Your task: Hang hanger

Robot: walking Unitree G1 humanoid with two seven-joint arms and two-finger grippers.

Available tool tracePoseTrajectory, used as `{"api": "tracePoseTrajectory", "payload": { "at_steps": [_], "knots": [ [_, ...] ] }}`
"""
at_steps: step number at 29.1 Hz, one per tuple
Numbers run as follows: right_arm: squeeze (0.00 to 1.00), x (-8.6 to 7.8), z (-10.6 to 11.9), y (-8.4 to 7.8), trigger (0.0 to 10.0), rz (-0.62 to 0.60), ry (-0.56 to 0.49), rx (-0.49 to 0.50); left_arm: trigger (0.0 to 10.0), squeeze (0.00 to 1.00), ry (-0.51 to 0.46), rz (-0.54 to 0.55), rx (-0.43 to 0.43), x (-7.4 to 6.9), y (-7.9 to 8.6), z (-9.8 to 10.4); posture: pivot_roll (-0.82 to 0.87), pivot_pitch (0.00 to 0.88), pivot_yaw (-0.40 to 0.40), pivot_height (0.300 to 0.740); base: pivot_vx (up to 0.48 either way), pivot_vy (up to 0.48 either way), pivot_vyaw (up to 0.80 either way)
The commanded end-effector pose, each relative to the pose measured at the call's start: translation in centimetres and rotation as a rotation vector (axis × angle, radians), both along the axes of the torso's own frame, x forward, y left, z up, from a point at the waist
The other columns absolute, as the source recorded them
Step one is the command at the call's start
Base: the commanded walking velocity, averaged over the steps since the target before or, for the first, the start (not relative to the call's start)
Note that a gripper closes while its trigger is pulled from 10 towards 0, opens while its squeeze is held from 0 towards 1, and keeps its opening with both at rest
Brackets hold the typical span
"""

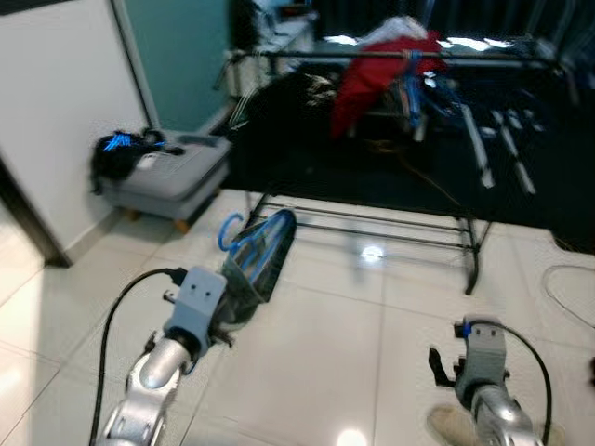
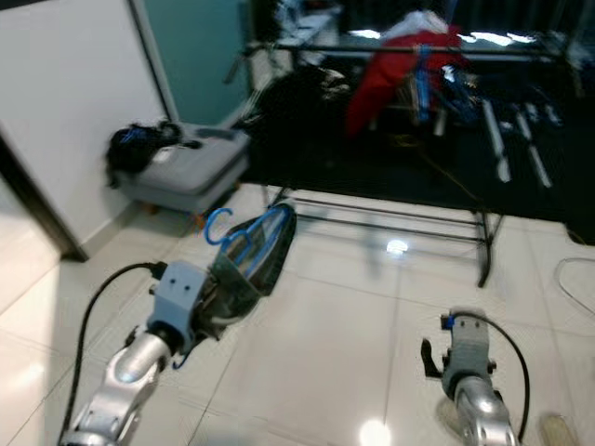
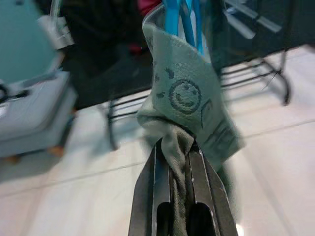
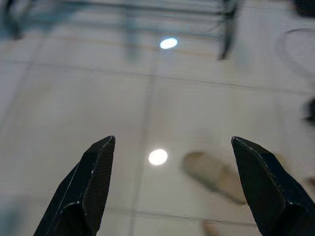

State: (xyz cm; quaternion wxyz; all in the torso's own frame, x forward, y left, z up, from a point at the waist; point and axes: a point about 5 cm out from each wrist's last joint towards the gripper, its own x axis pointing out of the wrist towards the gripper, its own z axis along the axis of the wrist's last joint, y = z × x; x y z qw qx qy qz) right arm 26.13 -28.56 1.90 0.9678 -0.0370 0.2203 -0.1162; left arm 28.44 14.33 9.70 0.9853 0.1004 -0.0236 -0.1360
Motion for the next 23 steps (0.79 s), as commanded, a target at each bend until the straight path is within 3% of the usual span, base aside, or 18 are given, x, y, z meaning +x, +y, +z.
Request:
{"api": "tracePoseTrajectory", "payload": {
  "at_steps": [1,6,12,18,23],
  "knots": [
    [0.00,-0.2,-0.6,0.7,10.0,0.017,0.008,0.007,10.0,0.00,0.048,0.048,-0.018,-0.4,1.0,-0.9,-0.02,0.000,0.036,0.735,0.442,0.000,-0.80],
    [0.00,-0.5,-0.8,0.9,10.0,0.024,0.001,-0.011,10.0,0.00,0.079,0.081,-0.056,-0.9,1.6,-1.6,-0.02,0.000,0.036,0.735,0.431,0.000,-0.73],
    [0.00,-0.5,-0.8,0.9,10.0,0.025,-0.008,-0.013,10.0,0.00,0.066,0.073,-0.059,-0.6,1.1,-1.1,-0.02,0.000,0.038,0.735,0.433,0.000,0.00],
    [0.00,0.0,-0.5,1.0,10.0,0.043,-0.025,-0.023,10.0,0.00,0.002,0.014,-0.058,1.2,-1.7,1.3,-0.03,0.000,0.041,0.735,0.426,0.000,0.00],
    [0.00,0.1,-0.4,1.1,10.0,0.048,-0.028,-0.024,10.0,0.00,-0.012,0.012,-0.058,2.1,-2.5,2.1,-0.03,0.000,0.043,0.735,0.422,0.000,0.00]
  ]
}}
